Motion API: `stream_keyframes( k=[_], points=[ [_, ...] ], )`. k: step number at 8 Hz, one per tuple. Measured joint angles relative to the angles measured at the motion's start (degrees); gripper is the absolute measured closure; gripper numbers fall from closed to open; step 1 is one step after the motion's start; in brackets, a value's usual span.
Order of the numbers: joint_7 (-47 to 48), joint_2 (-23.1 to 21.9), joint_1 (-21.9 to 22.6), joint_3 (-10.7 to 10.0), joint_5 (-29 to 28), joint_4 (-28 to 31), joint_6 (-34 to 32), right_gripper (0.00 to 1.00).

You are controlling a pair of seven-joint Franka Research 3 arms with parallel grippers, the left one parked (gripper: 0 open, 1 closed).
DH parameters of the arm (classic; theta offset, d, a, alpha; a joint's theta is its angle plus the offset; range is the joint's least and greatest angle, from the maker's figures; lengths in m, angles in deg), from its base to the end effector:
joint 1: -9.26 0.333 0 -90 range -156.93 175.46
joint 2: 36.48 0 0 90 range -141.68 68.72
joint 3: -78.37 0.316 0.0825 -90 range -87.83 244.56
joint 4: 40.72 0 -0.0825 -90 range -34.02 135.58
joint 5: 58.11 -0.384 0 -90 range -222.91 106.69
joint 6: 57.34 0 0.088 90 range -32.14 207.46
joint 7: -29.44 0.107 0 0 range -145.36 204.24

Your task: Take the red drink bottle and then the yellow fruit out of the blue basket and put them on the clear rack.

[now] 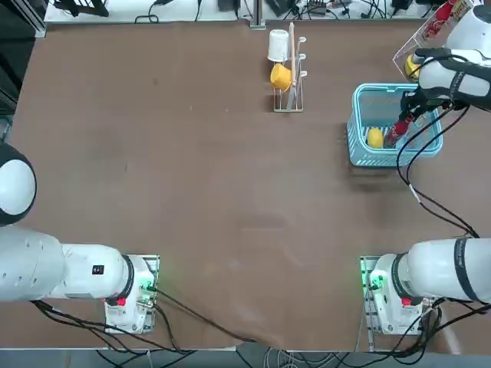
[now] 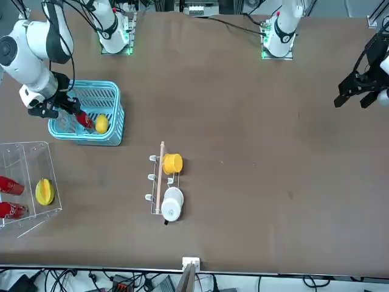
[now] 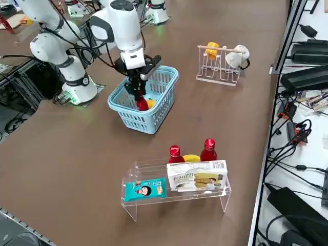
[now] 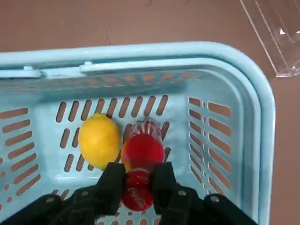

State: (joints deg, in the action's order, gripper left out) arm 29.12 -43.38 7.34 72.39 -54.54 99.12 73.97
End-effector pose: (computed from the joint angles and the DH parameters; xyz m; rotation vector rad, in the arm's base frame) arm 0.4616 -0.0653 0.3457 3.1066 -0.1392 -0.0484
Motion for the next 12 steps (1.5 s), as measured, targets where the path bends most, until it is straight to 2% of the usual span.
stream_keyframes(
  k=[2, 3, 6, 8, 9, 12],
  points=[
    [-0.03, -0.03, 0.0, 0.06, 0.0, -1.33, -0.76, 0.64],
    [-0.03, -0.2, 0.01, 0.09, 0.01, -3.86, -4.29, 0.64],
    [-0.03, -1.44, 0.02, 0.22, 0.02, -18.78, -24.82, 0.64],
    [-0.05, -1.83, 0.02, 0.23, 0.02, -28.14, -34.6, 0.64],
    [-0.05, -1.85, -0.03, 0.17, 0.02, -31.71, -37.83, 0.64],
    [-0.61, -1.29, -0.47, -1.47, 0.07, -39.97, -39.13, 0.64]
  ],
)
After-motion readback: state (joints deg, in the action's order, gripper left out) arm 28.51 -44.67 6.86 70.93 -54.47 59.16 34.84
